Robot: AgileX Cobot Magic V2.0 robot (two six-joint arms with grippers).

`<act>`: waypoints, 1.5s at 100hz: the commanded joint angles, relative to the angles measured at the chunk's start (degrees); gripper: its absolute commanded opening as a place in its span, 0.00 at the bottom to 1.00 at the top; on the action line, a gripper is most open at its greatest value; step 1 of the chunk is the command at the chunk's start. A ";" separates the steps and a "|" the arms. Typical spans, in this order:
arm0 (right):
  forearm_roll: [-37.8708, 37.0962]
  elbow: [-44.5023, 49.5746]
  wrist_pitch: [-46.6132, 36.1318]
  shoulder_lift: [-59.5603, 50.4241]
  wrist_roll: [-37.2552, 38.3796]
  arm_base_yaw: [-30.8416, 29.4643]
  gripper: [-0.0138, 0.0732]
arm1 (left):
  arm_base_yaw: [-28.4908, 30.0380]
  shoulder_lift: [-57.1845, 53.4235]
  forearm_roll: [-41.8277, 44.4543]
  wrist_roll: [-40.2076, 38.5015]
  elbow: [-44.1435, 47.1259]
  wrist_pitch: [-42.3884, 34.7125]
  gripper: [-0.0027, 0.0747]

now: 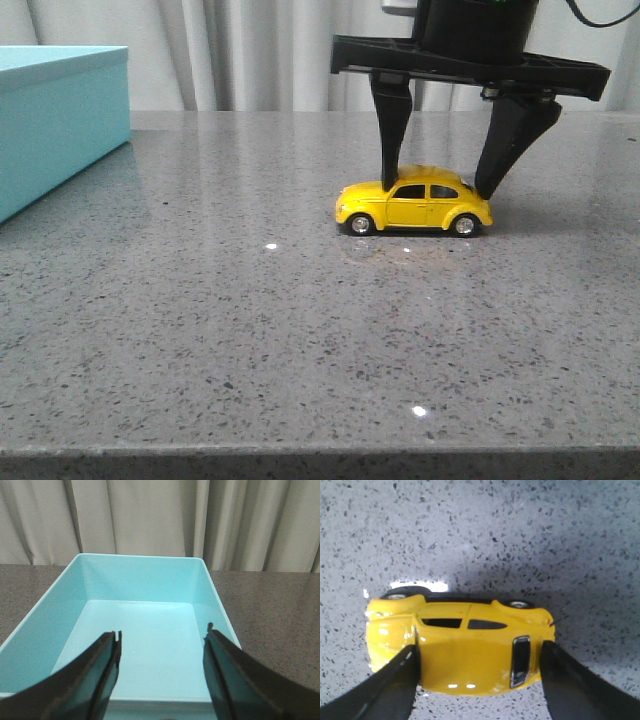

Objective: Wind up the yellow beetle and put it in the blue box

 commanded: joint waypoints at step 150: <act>-7.64 6.30 -3.76 -16.84 -4.05 -12.84 0.74 | -0.49 0.67 -0.29 -0.01 -2.02 -4.19 0.51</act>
